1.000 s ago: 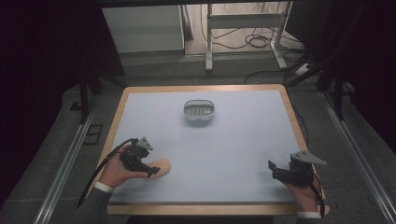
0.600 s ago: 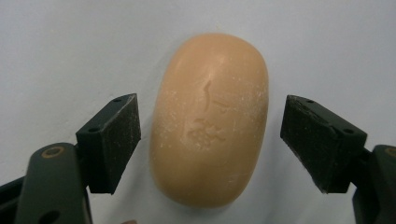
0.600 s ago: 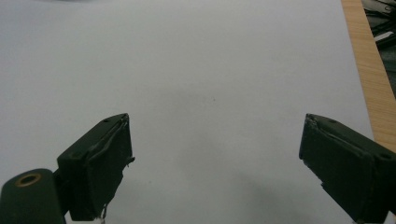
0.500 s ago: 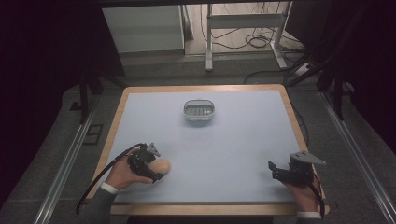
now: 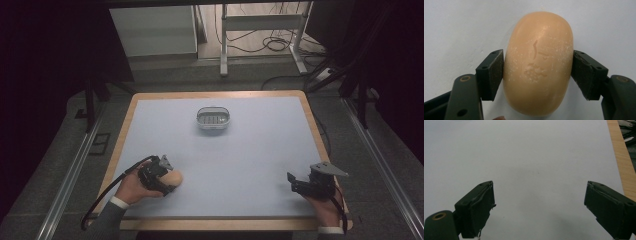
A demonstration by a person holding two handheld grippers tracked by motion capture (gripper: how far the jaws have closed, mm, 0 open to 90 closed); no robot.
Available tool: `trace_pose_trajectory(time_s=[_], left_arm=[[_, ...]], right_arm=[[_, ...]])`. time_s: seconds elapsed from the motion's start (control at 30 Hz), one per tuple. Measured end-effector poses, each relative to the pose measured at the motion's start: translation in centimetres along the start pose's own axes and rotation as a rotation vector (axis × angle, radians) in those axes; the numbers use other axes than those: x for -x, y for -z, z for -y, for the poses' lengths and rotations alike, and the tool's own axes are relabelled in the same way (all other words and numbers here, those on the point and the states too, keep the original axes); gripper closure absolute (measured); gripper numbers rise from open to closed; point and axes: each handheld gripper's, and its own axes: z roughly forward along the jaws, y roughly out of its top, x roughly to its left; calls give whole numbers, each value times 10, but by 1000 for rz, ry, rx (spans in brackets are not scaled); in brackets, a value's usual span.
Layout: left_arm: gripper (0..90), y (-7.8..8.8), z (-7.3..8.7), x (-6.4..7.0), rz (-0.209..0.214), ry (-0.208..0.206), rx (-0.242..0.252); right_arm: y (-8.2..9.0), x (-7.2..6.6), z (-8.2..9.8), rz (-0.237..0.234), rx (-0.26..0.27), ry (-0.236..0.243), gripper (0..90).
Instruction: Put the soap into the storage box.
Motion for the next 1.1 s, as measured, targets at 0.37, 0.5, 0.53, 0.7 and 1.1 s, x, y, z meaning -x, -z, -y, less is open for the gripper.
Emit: trace_pose_trajectory(time_s=[0.37,0.5,0.53,0.7,1.1], left_arm=[[314,-2,-1,0,-3,-14,-4],[318,-2,-2,-2,1,-9,-2],[319,-2,-1,-3,-3,-7,1],[321,2,-2,-5,17,20,31],[323,11,-3,-12,19,19,51]], right_arm=[[-1,0,0,3,-4,1,93],[0,1,0,6,-2,1,93],[0,1,0,7,-2,1,93],[1,2,0,13,1,-6,93],[0,2,1,16,-3,-4,93]])
